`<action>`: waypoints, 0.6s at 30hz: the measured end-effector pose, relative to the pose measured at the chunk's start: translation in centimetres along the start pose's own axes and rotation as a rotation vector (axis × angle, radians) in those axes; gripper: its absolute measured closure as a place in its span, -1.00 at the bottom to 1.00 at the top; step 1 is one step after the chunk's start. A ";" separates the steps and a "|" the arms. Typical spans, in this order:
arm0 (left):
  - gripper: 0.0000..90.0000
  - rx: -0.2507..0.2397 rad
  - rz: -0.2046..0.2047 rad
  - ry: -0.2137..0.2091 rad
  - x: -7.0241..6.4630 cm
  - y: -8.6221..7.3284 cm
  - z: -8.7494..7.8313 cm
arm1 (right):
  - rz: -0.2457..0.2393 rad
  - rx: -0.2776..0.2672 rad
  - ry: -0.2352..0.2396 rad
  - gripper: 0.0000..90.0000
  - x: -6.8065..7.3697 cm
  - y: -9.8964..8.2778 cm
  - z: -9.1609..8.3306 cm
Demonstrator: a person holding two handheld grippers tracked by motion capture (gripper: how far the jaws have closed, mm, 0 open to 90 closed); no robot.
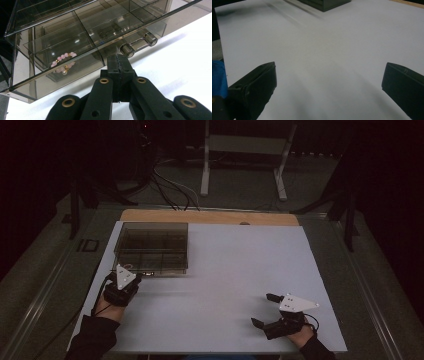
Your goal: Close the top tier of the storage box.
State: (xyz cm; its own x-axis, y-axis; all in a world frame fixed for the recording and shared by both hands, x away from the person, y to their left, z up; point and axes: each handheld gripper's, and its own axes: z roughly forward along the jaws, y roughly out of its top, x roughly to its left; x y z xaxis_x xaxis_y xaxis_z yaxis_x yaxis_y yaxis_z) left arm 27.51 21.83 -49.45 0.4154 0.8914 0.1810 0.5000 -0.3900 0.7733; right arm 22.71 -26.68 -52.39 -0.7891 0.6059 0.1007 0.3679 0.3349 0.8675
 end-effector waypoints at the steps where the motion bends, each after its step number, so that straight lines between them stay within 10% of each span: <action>1: 1.00 0.002 0.003 0.000 0.0 0.0 0.0 | 0.000 0.000 0.000 -1.00 0.0 0.0 0.0; 18: 1.00 0.004 0.014 0.008 0.0 0.2 0.3 | -0.001 0.000 0.000 -1.00 0.0 0.0 0.0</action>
State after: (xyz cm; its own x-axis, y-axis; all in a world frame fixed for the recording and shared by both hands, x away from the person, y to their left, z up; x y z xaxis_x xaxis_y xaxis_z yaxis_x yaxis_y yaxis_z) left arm 27.80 21.67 -49.45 0.4166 0.8876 0.1964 0.4972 -0.4033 0.7682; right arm 22.70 -26.68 -52.38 -0.7895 0.6056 0.0999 0.3673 0.3357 0.8674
